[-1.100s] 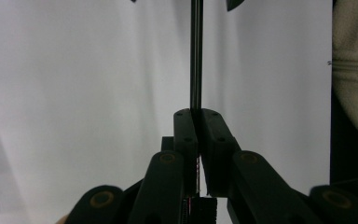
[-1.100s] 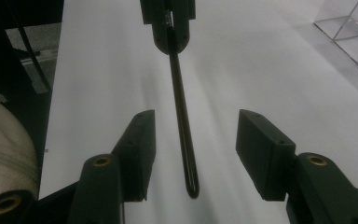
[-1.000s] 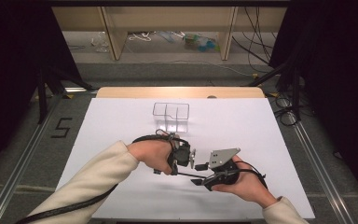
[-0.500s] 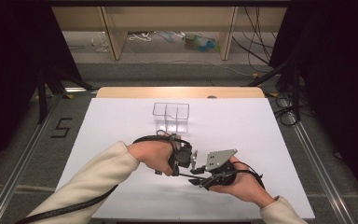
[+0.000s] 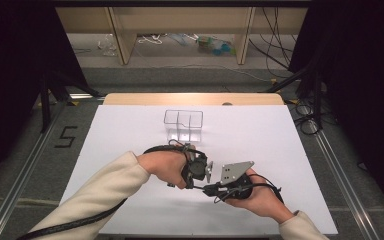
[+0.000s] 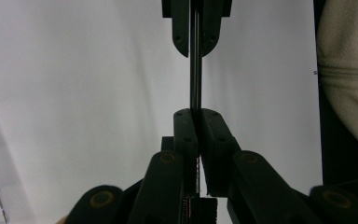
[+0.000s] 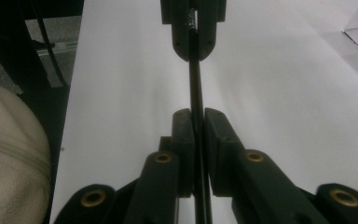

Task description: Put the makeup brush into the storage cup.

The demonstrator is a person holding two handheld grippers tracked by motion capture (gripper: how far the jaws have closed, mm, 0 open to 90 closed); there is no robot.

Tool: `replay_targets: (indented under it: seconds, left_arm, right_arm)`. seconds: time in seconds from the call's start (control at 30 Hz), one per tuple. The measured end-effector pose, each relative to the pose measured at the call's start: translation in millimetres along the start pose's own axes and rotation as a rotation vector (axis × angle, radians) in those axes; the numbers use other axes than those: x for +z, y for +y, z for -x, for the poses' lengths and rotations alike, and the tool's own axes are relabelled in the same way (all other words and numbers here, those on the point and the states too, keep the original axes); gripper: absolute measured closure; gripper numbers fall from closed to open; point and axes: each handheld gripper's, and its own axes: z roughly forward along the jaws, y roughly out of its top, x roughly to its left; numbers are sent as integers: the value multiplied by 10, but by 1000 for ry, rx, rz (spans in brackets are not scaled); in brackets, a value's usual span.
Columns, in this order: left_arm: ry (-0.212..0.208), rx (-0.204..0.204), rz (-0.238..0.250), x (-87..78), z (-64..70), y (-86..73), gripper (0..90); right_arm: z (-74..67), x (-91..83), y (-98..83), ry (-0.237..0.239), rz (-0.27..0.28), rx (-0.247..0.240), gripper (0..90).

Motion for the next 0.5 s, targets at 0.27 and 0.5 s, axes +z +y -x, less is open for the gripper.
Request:
replay_targets:
  seconds: [0.27, 0.5]
  left_arm:
    - [0, 6, 10, -6, 1, -9, 855]
    - [45, -6, 85, -49, 42, -39, 765]
  right_arm:
    - [-8, -11, 4, 1, 2, -10, 853]
    - [-15, -19, -11, -2, -3, -7, 854]
